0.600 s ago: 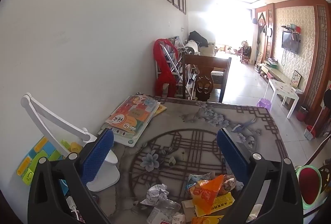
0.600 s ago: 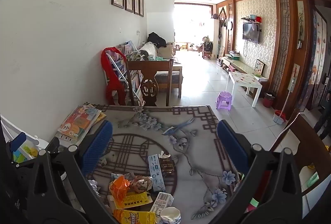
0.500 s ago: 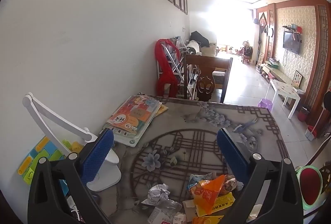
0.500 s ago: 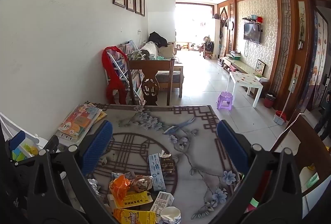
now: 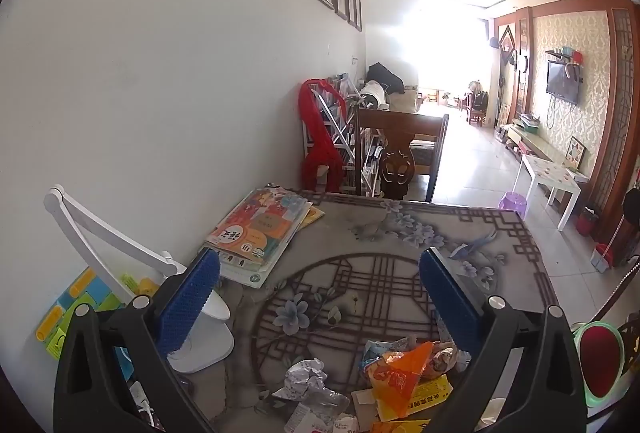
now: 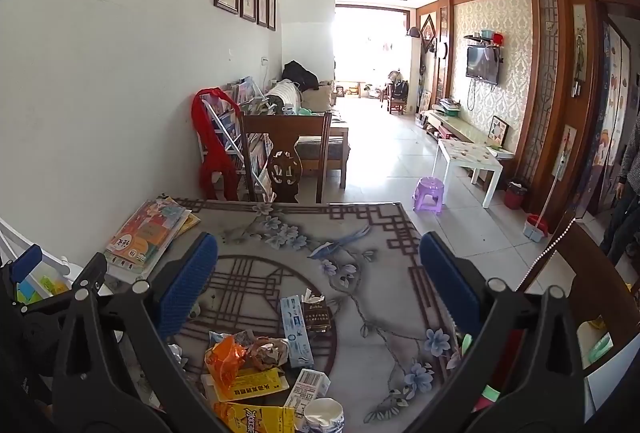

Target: Collect trash

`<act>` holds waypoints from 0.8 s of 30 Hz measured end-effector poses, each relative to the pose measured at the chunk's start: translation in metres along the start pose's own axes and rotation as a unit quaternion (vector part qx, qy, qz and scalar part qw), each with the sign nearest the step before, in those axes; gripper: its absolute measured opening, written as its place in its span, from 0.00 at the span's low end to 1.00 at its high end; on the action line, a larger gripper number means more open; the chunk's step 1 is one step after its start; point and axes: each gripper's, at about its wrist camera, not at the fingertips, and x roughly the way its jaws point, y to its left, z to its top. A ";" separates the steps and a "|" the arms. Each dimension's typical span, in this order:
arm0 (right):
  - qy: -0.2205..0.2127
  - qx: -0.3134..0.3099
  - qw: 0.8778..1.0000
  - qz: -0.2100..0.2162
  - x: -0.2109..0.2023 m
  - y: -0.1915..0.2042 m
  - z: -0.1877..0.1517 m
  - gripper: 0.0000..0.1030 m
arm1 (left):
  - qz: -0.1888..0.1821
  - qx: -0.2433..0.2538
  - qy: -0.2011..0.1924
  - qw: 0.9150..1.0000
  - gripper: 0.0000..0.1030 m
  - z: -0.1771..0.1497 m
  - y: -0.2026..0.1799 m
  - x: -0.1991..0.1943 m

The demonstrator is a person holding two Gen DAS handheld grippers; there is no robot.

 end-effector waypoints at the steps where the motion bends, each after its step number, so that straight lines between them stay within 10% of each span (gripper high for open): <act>1: 0.000 0.000 1.000 0.000 0.000 -0.001 0.000 0.97 | 0.001 0.001 0.000 1.000 0.93 0.000 -0.001 0.000; 24: 0.003 -0.002 1.000 0.005 0.000 -0.004 0.000 0.97 | 0.004 -0.002 -0.008 1.000 0.93 0.008 0.000 -0.004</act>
